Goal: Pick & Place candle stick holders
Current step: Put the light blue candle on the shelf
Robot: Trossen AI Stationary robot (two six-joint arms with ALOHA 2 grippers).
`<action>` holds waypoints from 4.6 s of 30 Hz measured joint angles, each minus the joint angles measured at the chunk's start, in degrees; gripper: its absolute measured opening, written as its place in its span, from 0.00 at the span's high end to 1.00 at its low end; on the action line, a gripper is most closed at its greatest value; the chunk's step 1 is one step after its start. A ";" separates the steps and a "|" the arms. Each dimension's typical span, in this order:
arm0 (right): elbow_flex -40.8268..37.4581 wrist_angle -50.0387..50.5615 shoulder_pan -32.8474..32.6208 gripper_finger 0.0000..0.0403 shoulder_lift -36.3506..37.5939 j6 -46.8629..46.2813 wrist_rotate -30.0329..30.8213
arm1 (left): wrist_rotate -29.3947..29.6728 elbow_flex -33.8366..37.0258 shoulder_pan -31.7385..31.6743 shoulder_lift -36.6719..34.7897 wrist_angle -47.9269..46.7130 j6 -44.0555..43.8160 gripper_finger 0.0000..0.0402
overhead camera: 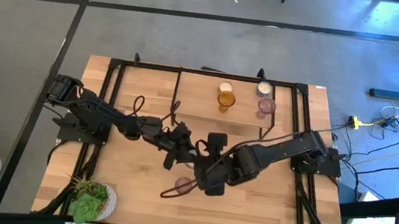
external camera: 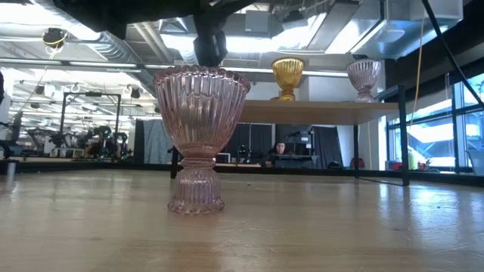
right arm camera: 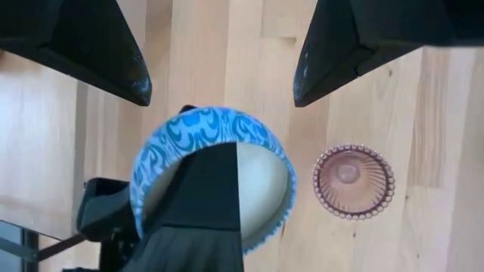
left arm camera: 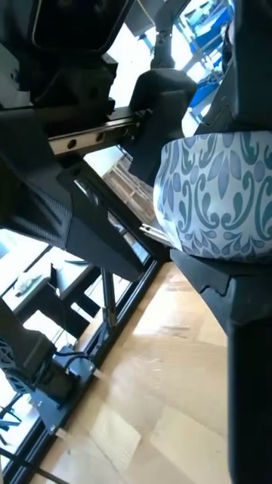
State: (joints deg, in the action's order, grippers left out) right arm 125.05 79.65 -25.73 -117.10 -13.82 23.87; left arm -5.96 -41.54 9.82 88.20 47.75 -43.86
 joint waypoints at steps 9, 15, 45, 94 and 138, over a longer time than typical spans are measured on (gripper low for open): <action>0.00 5.03 -0.67 0.19 0.00 -7.22 0.04 | -3.22 0.06 -0.20 -1.14 -3.57 -1.61 0.66; 0.00 10.53 -3.64 0.19 0.00 -16.07 -0.54 | -5.29 0.11 -5.30 -5.80 -11.02 -2.50 0.66; -13.62 7.45 -19.44 0.19 0.00 -40.88 -1.40 | -25.20 -38.53 -37.03 2.18 -86.68 35.83 0.66; -13.68 5.89 -19.66 0.19 0.00 -40.83 0.12 | -17.84 -45.32 -39.17 13.75 -93.20 43.42 0.31; -18.56 1.04 -20.12 0.21 0.02 -41.02 -2.05 | 0.85 -55.09 -36.39 13.86 -96.09 56.54 1.00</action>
State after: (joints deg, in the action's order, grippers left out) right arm 106.50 80.69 -45.84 -117.08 -54.84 21.82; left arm -5.10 -96.63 -26.56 102.06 -48.34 12.68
